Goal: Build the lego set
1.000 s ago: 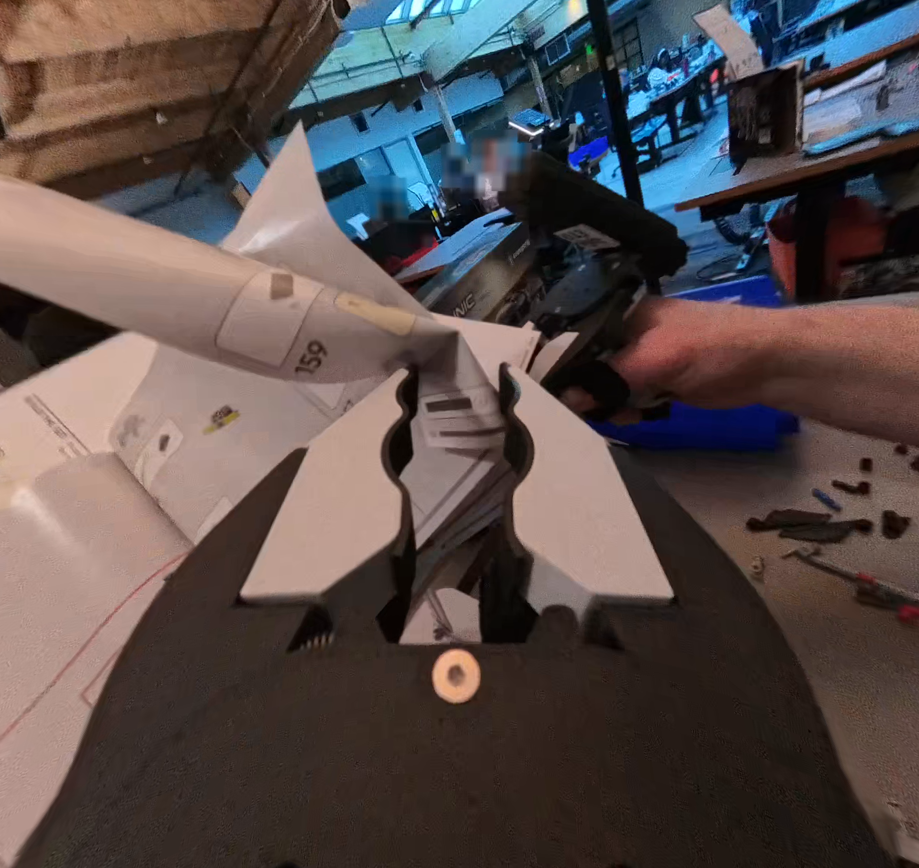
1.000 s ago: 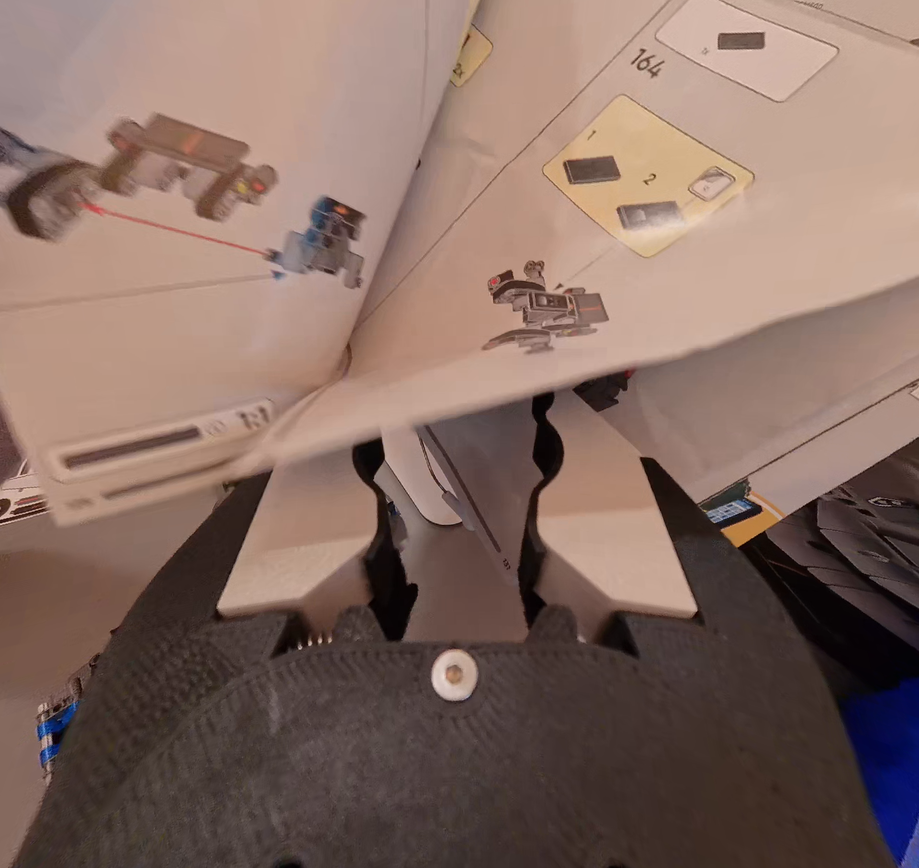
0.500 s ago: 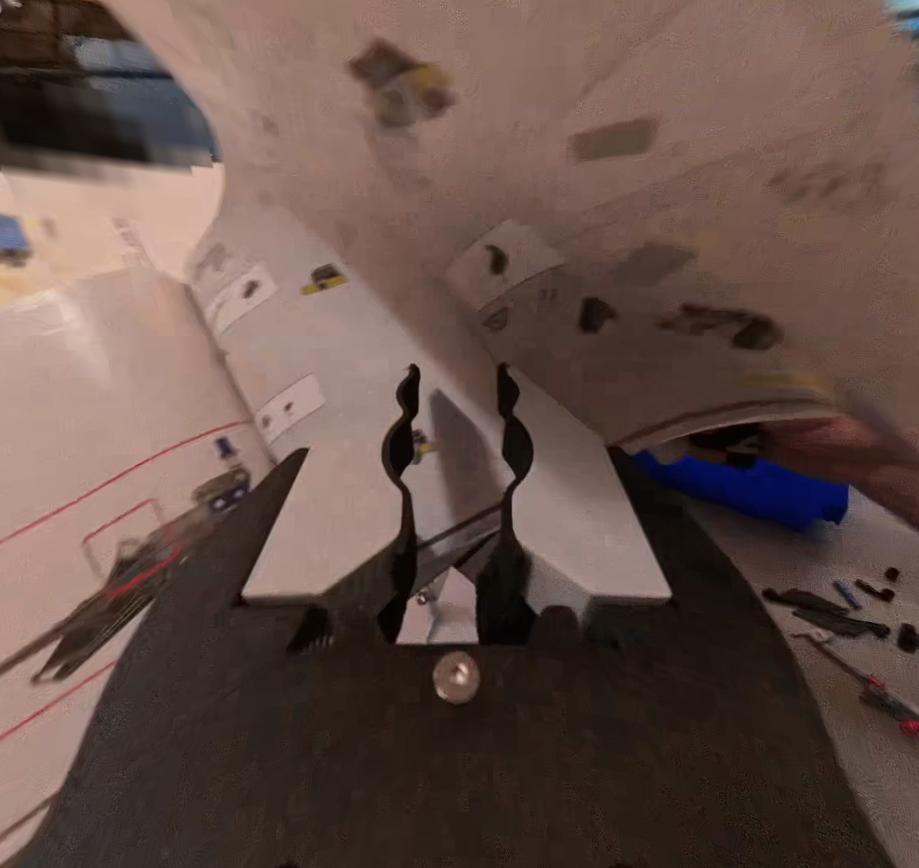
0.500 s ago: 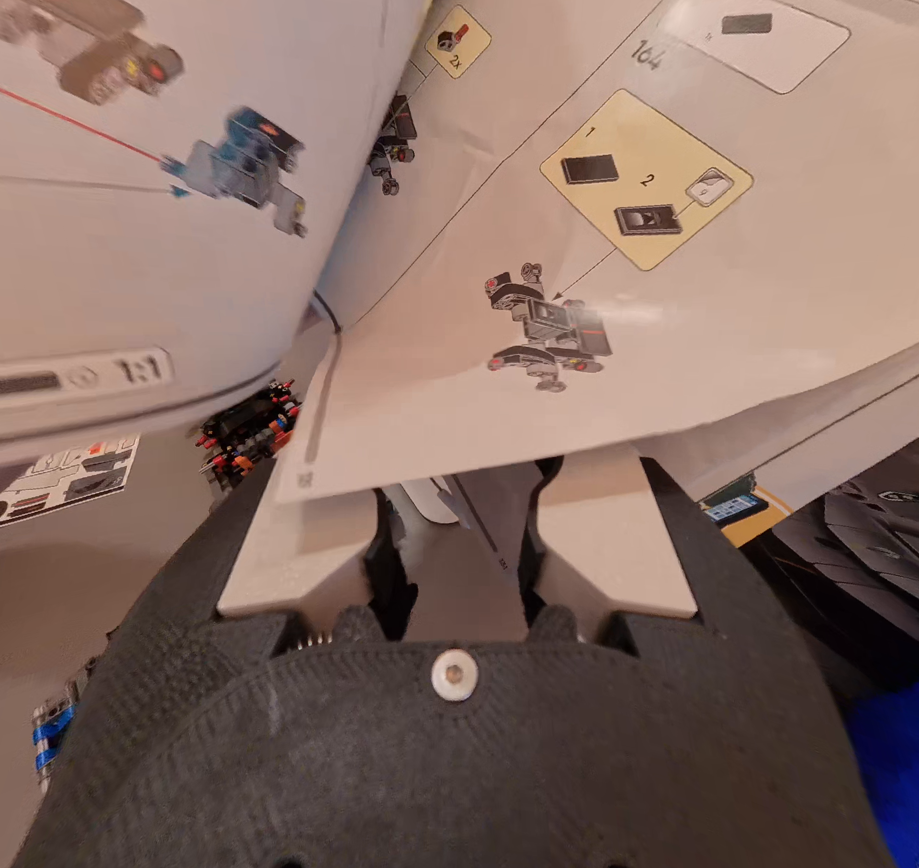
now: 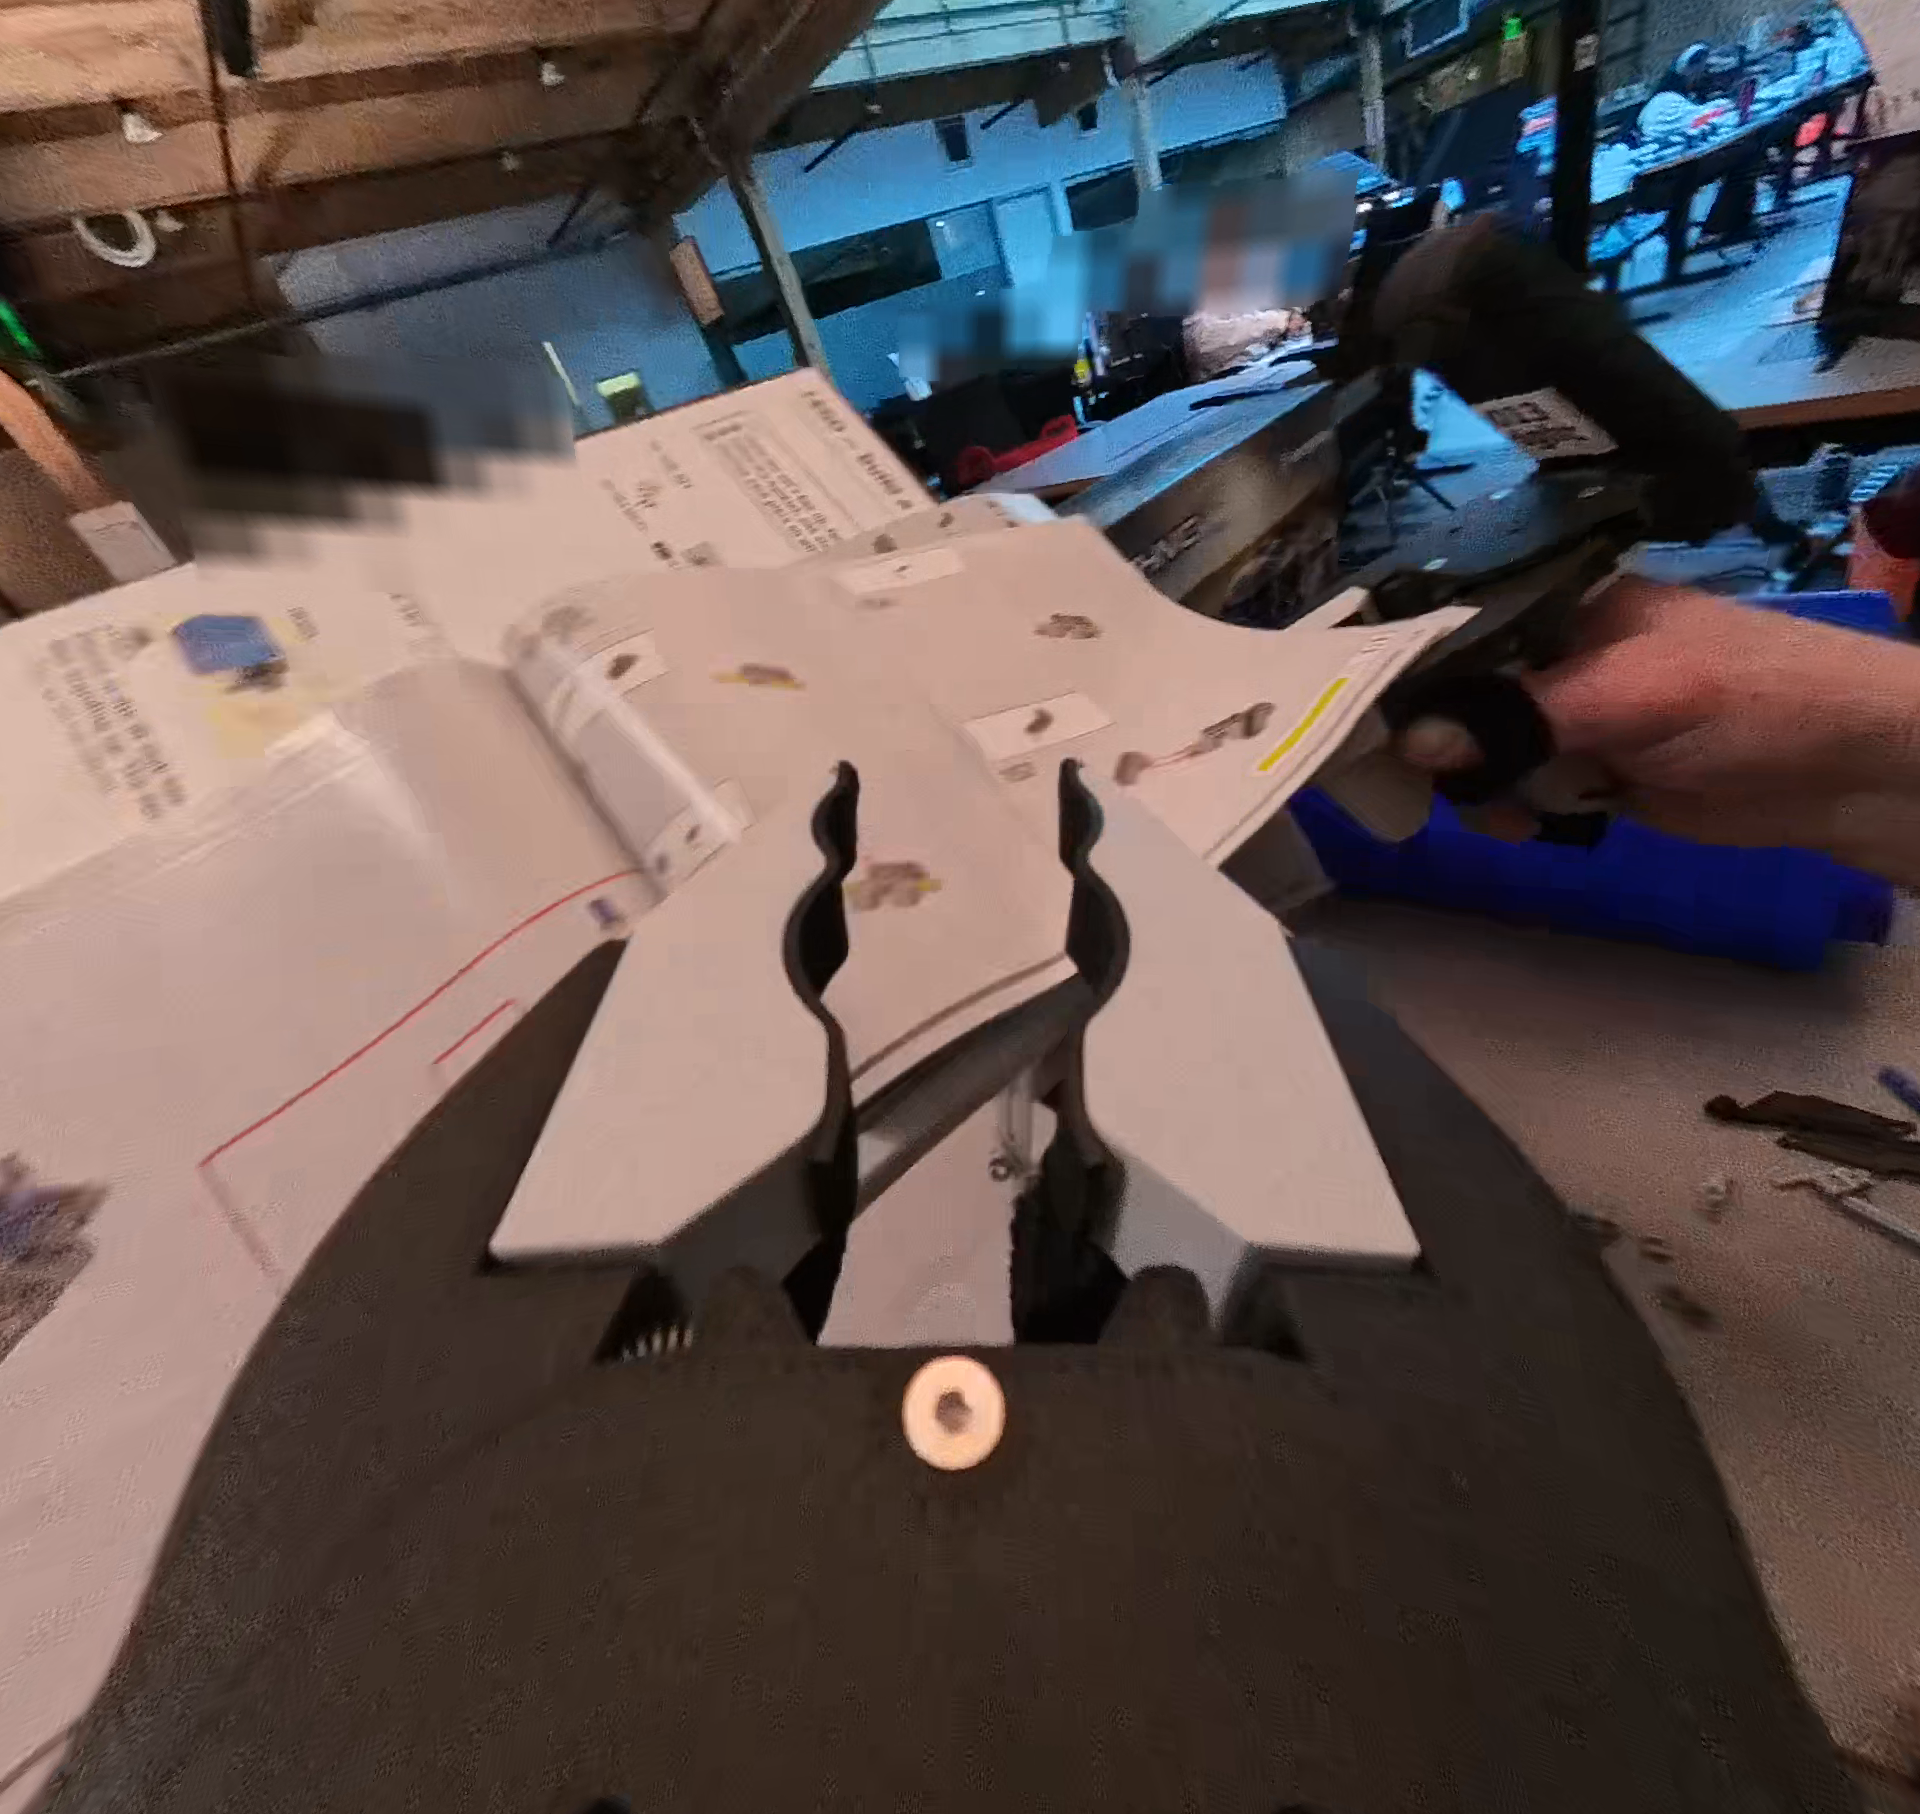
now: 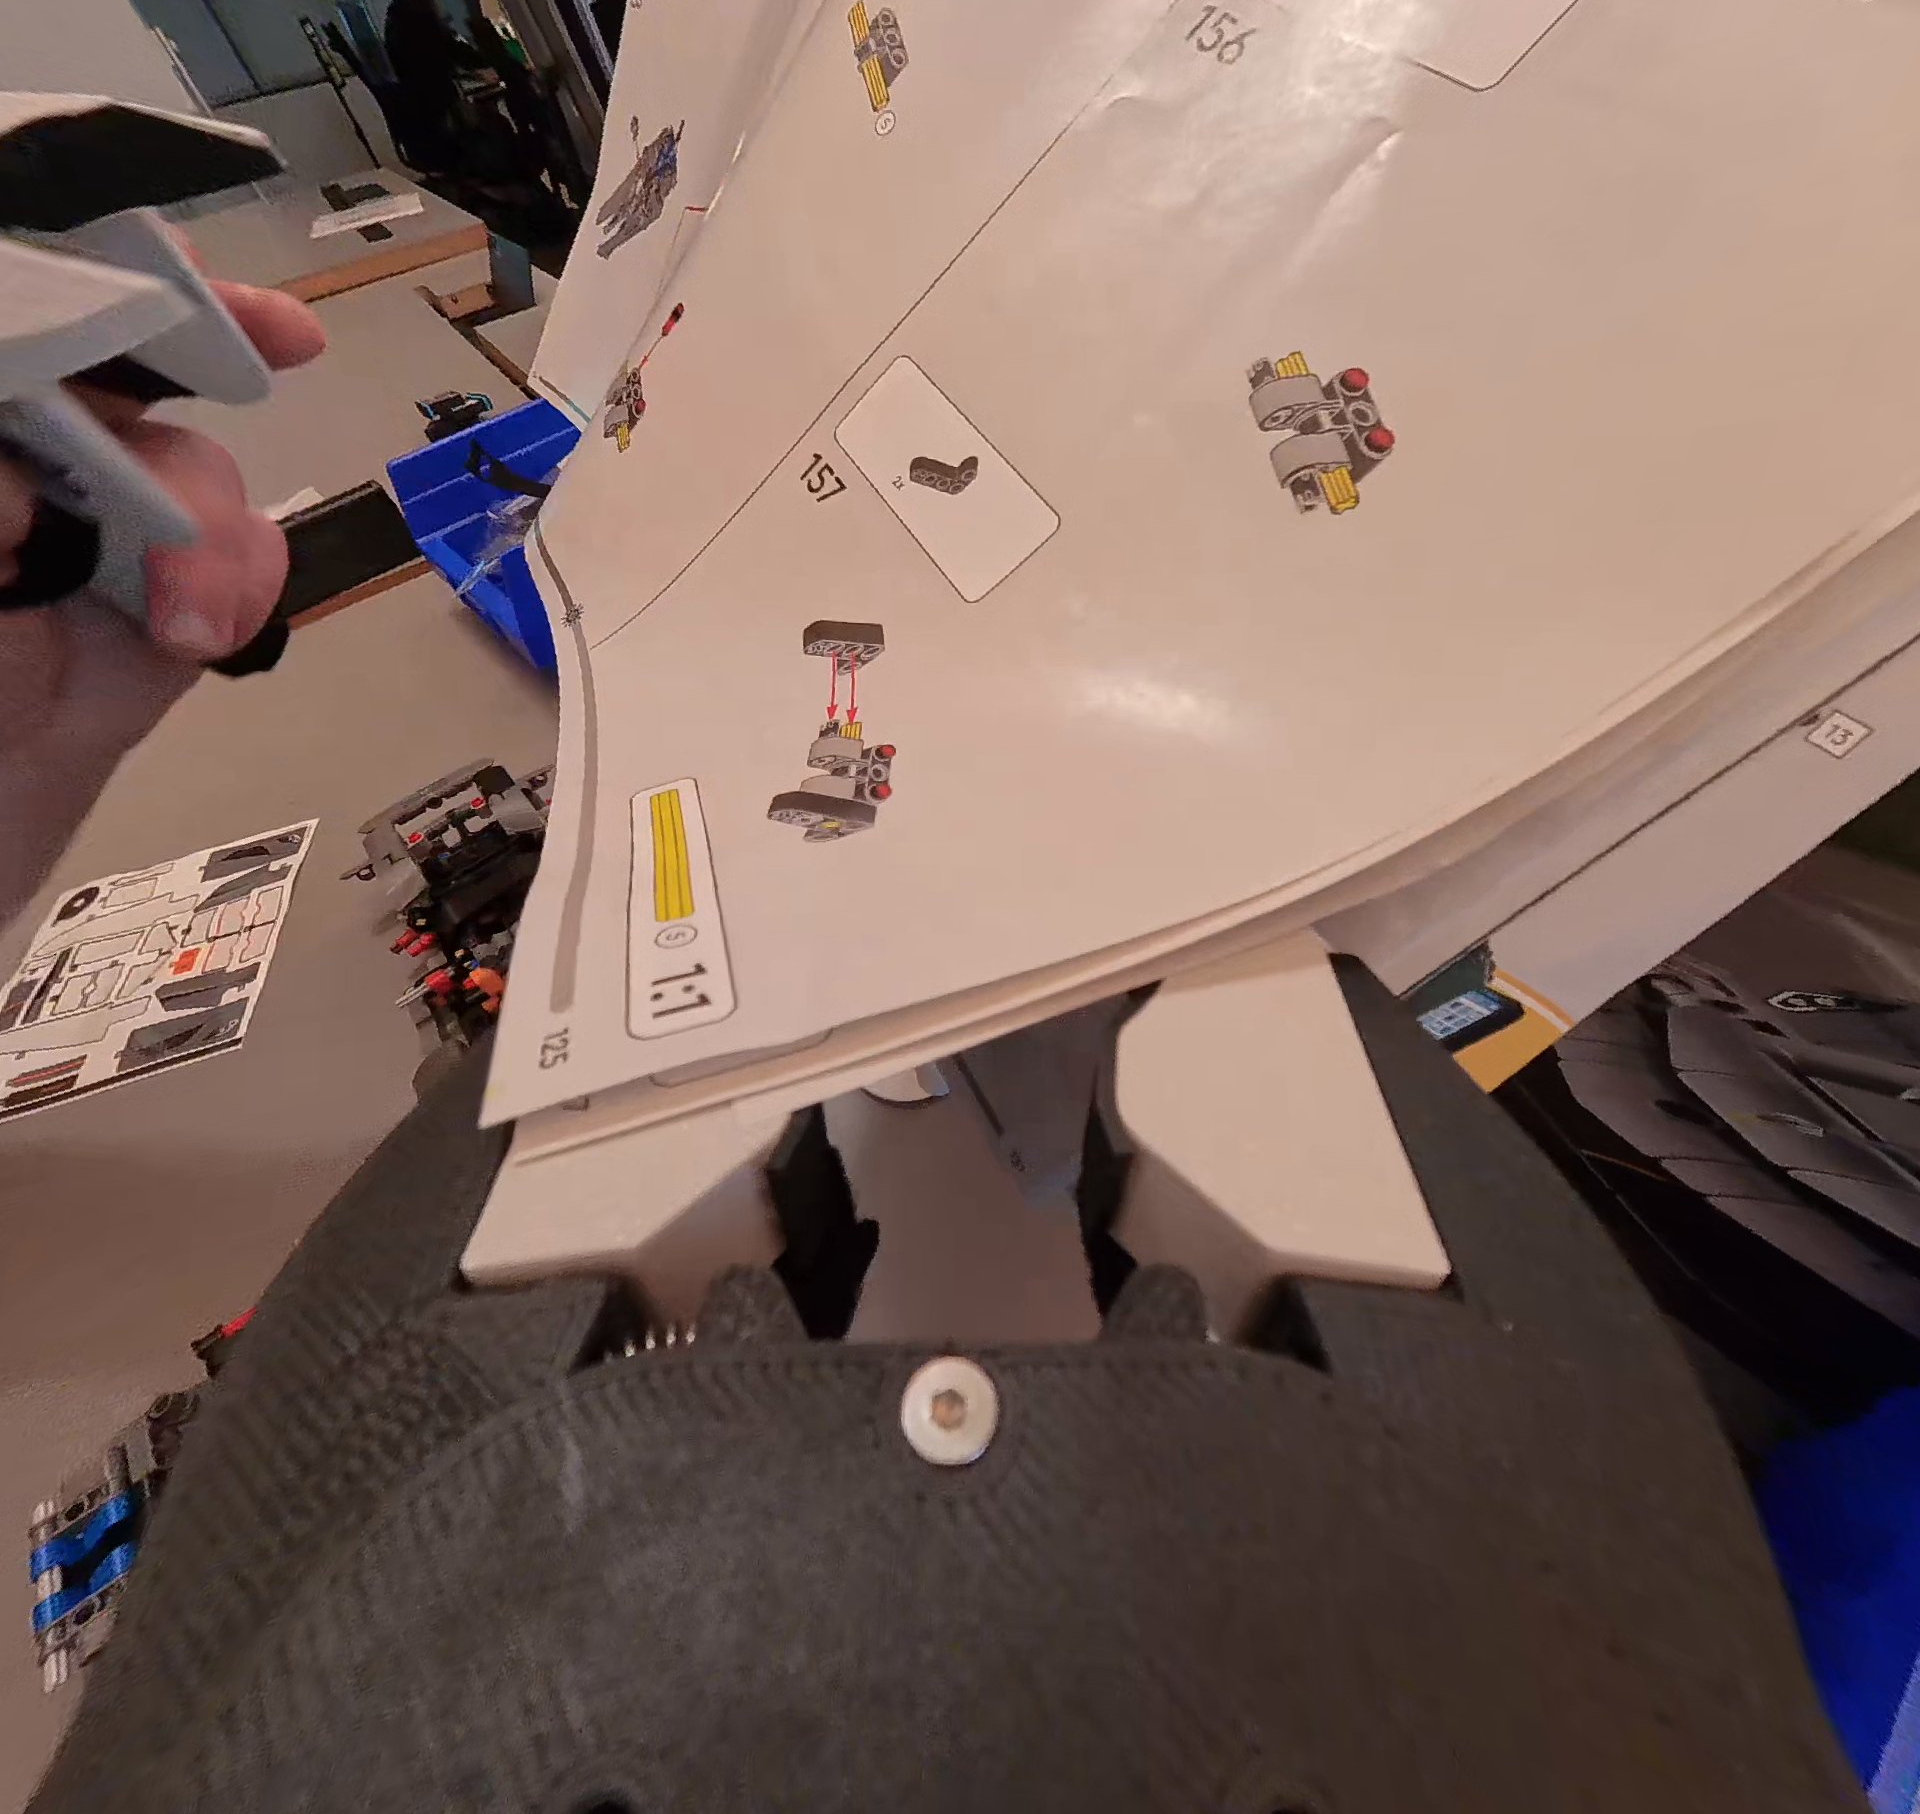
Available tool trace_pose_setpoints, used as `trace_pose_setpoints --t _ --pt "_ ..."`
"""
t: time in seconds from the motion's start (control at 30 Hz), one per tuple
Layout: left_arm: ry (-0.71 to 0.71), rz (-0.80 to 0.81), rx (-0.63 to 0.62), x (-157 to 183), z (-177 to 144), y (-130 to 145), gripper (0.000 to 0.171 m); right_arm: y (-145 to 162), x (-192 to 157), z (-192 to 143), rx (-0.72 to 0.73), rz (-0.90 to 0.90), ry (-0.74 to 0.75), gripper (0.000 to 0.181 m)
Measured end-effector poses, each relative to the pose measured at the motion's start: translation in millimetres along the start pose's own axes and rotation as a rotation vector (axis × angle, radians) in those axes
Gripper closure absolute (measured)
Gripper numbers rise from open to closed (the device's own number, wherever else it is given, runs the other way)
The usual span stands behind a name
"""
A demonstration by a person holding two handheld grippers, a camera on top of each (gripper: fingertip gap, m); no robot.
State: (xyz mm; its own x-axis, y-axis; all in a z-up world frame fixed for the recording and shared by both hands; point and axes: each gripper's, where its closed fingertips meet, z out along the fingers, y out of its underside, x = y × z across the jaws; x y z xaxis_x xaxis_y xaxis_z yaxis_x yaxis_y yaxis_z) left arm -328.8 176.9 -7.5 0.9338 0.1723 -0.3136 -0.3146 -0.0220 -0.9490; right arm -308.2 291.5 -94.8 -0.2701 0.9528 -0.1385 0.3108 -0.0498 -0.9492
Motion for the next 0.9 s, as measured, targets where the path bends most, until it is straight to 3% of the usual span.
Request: trace_pose_setpoints --t 0.2,0.3,0.53,0.9 --pt "-0.401 -0.090 -0.182 -141 -77 76 0.120 1 2 -5 -0.001 -0.003 0.014 0.128" --pt "-0.476 -0.198 -0.258 -177 -99 116 0.112 -1 0 -8 0.007 0.000 0.012 0.128" --pt "-0.517 -0.285 -0.294 -191 -100 153 0.105 0 -6 -6 -0.020 -0.021 0.020 0.128" --pt "-0.524 -0.329 -0.285 -197 -93 162 0.106 5 -5 -2 -0.037 -0.017 0.032 0.127"
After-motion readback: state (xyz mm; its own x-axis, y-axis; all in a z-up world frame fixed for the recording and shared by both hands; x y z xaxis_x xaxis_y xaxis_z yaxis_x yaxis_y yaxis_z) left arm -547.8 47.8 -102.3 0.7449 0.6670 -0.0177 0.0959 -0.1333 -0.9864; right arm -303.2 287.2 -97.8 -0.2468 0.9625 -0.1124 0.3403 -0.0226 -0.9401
